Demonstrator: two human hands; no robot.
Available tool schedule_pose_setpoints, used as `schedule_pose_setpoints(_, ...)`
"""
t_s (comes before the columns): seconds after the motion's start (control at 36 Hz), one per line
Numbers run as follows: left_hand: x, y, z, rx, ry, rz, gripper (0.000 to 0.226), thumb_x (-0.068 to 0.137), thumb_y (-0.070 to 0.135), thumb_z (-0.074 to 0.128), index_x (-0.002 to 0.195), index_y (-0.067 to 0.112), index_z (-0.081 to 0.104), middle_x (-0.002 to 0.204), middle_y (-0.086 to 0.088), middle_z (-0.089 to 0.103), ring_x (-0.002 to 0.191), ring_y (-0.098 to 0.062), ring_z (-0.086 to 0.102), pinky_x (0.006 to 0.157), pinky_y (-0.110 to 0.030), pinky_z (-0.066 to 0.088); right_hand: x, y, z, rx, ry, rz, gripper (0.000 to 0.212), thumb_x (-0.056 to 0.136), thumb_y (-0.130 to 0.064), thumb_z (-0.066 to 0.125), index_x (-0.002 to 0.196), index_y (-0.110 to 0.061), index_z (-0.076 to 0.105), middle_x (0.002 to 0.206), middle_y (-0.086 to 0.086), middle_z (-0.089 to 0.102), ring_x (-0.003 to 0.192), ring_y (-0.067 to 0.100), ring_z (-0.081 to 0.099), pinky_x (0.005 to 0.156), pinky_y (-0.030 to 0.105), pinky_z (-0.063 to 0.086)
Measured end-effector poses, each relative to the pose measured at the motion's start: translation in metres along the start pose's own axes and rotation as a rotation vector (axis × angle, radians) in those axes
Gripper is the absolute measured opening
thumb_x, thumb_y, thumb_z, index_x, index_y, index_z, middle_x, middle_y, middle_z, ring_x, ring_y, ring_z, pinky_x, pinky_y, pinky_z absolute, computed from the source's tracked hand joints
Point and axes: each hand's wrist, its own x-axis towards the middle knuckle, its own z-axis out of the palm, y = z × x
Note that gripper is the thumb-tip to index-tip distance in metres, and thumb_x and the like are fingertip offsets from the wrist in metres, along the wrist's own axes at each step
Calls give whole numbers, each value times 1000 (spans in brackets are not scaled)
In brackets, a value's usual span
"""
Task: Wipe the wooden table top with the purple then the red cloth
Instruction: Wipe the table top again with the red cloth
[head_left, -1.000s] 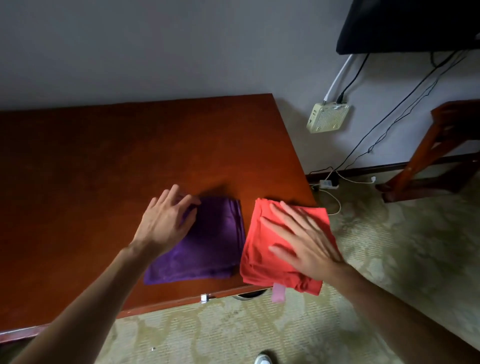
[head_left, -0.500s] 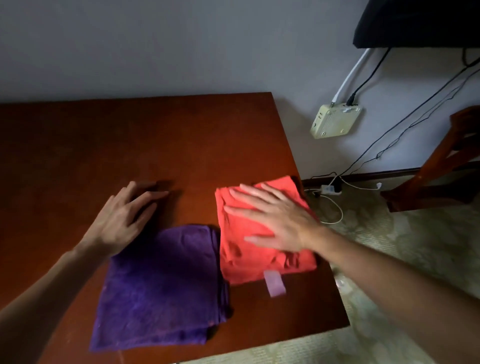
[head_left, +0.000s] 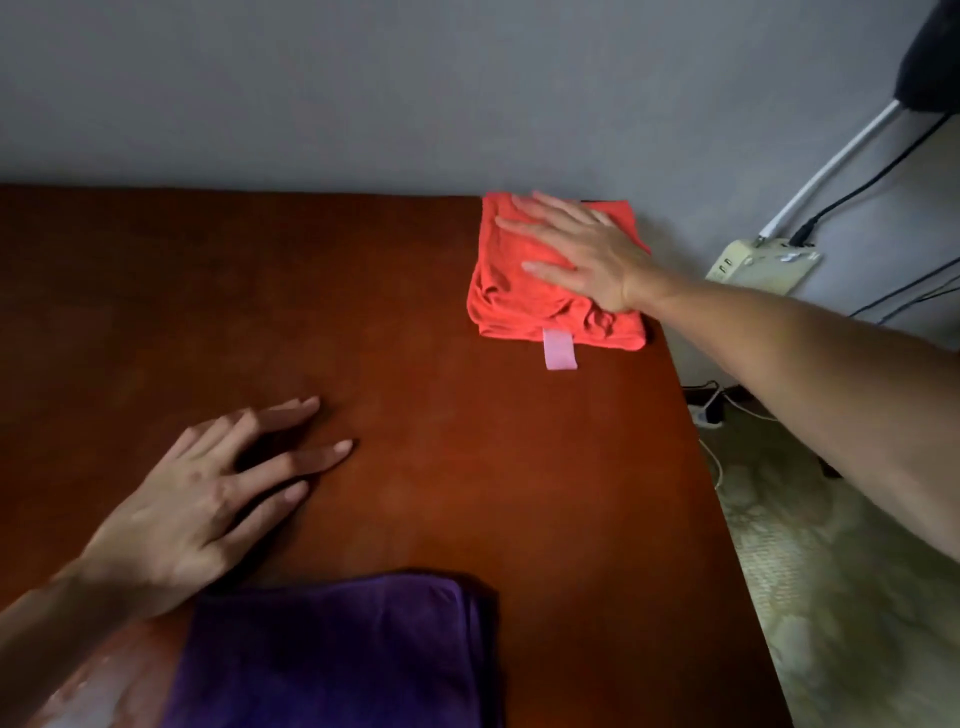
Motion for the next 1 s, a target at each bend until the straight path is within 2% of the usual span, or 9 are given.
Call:
schedule_pose_setpoints(0.11,1,1,1,5,16,8,46,104,54,24,149,55,33,163,14,23,145,-16,34,111,-43,31,20,8,-4,36,51,135,72,93,-70,22,159,-41,28,169,-8,22,157,16,16,122,45,18)
schedule_pose_setpoints(0.25,2,2,-1,29,48,51,45,104,51,28,149,51,37,161,8,31,140,-5,29,115,-18,12,21,-5,-2,43,93,243,76,90,-74,20,159,-41,28,169,-7,23,157,17,15,122,48,16)
schedule_pose_setpoints(0.36,1,2,-2,21,40,58,45,104,52,27,149,52,36,160,8,31,140,0,25,113,-17,11,18,-41,10,32,144,418,70,97,-71,30,160,-41,23,171,-7,14,158,18,7,127,47,5)
schedule_pose_setpoints(0.44,1,2,-1,43,58,59,46,103,52,28,148,51,39,157,6,35,137,-7,35,107,-22,21,11,-86,18,37,141,477,71,98,-73,31,160,-42,19,172,-7,9,159,17,1,127,48,1)
schedule_pose_setpoints(0.56,1,3,1,4,129,42,47,100,49,34,144,39,48,149,7,44,124,-18,50,99,-32,34,-11,-149,28,31,133,438,74,96,-77,29,161,-44,17,172,-9,6,159,16,-3,127,47,0)
schedule_pose_setpoints(0.64,-3,5,0,-46,288,-9,41,98,42,39,127,18,55,126,-4,53,107,-29,56,88,-45,45,-30,-190,37,8,115,397,74,96,-77,27,161,-44,15,172,-9,4,159,16,-5,127,47,0)
schedule_pose_setpoints(0.75,-18,10,-2,-20,455,-167,29,96,32,44,112,11,57,112,-14,49,96,-35,50,79,-47,39,-62,-232,48,-32,124,327,75,96,-76,30,161,-43,15,172,-8,7,159,17,-3,127,48,2)
schedule_pose_setpoints(0.83,-39,2,-2,10,409,-267,34,95,37,42,116,14,56,117,-17,48,101,-37,48,83,-48,37,-79,-252,54,-51,115,250,78,92,-79,21,161,-42,16,172,-8,8,159,16,-2,127,47,4)
schedule_pose_setpoints(1.0,-75,-46,-22,130,220,-221,55,95,49,36,139,20,50,136,-15,44,112,-36,49,91,-51,37,-80,-245,52,-51,109,152,75,94,-75,24,161,-41,21,172,-8,11,159,15,2,126,49,9)
